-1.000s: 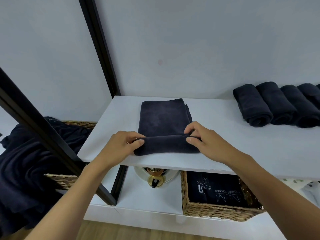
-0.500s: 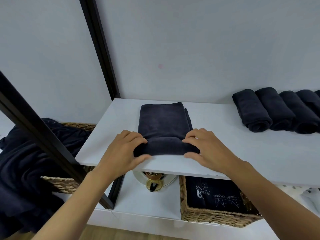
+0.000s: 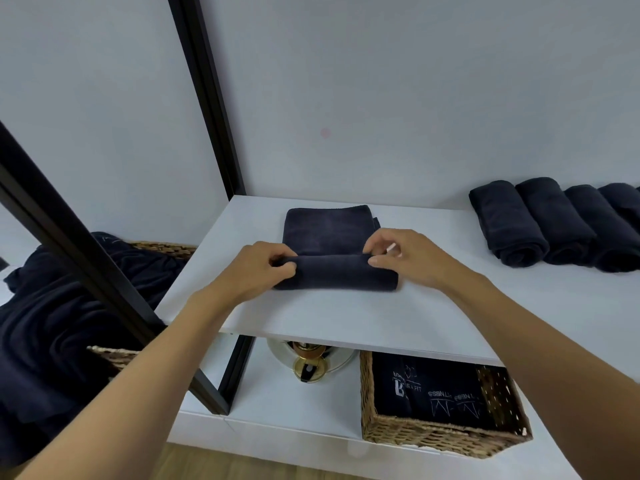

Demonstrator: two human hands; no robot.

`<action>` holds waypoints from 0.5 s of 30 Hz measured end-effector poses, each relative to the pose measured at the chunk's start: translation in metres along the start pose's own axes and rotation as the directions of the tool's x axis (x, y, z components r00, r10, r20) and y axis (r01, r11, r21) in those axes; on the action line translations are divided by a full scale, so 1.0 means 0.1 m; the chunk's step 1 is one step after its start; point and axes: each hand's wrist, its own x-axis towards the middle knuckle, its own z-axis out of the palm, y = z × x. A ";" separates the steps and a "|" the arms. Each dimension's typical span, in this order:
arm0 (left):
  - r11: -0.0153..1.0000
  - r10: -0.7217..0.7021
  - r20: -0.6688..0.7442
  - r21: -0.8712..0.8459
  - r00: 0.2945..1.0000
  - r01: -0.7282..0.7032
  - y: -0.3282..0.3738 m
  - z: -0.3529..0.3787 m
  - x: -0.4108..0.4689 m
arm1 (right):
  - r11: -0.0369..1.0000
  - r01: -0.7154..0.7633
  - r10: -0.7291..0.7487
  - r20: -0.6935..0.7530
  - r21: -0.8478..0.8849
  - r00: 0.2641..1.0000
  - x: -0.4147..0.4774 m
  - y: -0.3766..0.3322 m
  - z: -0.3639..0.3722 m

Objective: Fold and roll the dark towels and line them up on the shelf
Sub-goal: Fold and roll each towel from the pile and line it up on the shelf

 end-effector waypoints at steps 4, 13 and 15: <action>0.991 -0.059 0.025 -0.122 0.998 0.062 -0.05 0.02 0.06 | 0.986 0.134 -0.139 -0.046 -0.098 0.989 -0.09 0.04 0.13; 0.898 0.304 -0.310 0.408 0.901 -0.163 -0.07 0.16 -0.06 | 0.978 -0.173 0.168 0.054 0.112 0.984 0.29 0.09 0.08; 0.834 0.337 -0.223 0.522 0.915 -0.180 -0.12 0.17 -0.05 | 0.977 -0.179 0.175 0.052 0.115 0.983 0.33 0.06 0.05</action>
